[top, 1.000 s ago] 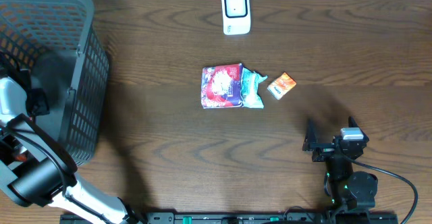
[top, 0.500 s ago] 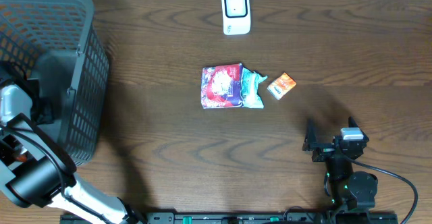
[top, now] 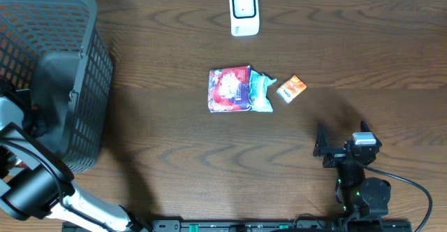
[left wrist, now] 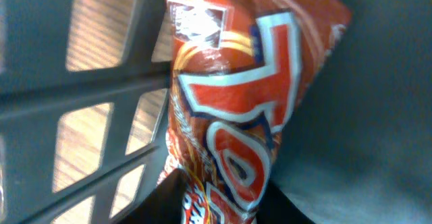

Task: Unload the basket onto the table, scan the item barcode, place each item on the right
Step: 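Reach the left gripper into the basket and grasp the orange-red wrapper, then carry the orange-red wrapper past the scanner and drop it near the bags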

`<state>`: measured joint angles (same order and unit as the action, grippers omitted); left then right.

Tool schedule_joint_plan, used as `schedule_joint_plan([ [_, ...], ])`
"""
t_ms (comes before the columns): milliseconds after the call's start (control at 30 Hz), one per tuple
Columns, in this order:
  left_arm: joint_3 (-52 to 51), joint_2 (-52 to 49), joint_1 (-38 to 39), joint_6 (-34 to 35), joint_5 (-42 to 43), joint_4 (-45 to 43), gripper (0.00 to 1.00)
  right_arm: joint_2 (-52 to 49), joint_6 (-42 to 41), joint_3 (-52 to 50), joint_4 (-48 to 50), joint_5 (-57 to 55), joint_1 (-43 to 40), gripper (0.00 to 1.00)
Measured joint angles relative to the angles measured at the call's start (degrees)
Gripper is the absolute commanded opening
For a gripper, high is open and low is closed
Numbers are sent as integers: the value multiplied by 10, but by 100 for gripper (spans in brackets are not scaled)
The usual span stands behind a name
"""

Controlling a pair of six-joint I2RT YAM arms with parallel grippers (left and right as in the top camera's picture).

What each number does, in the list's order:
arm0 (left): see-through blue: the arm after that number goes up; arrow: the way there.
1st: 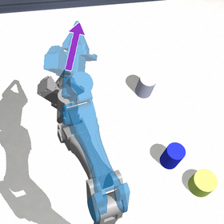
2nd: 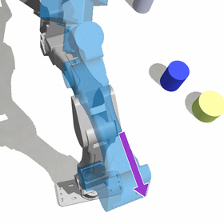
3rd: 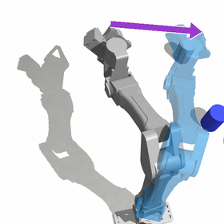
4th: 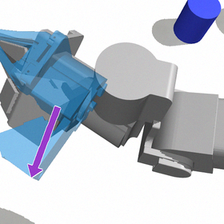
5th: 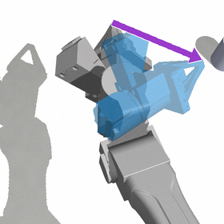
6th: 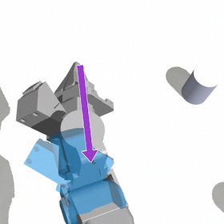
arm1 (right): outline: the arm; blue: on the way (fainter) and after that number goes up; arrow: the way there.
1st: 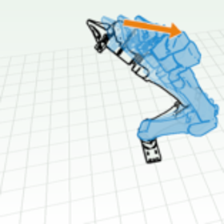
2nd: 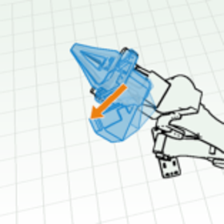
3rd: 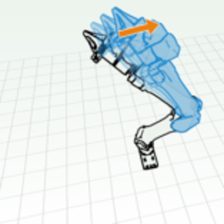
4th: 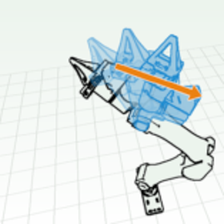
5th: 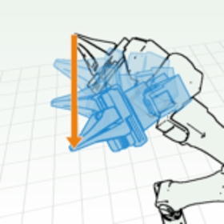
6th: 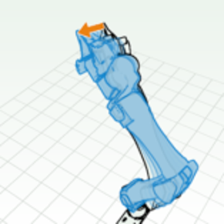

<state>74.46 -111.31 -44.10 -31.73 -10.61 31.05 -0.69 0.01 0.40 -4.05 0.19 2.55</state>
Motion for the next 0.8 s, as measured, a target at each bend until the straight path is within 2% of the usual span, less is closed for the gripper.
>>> schedule_joint_plan([
  [267,-5,1,2,2,3,0,7,0,0,0,0,0,0,99],
  [367,-4,10,5,2,42,-2,7,0,0,0,0,0,0,99],
  [533,-5,69,27,2,186,-59,7,0,0,0,0,0,0,99],
  [700,-4,185,52,6,371,-125,7,0,0,0,0,0,0,99],
  [800,-2,248,67,24,451,-163,8,0,0,0,0,0,0,99],
])
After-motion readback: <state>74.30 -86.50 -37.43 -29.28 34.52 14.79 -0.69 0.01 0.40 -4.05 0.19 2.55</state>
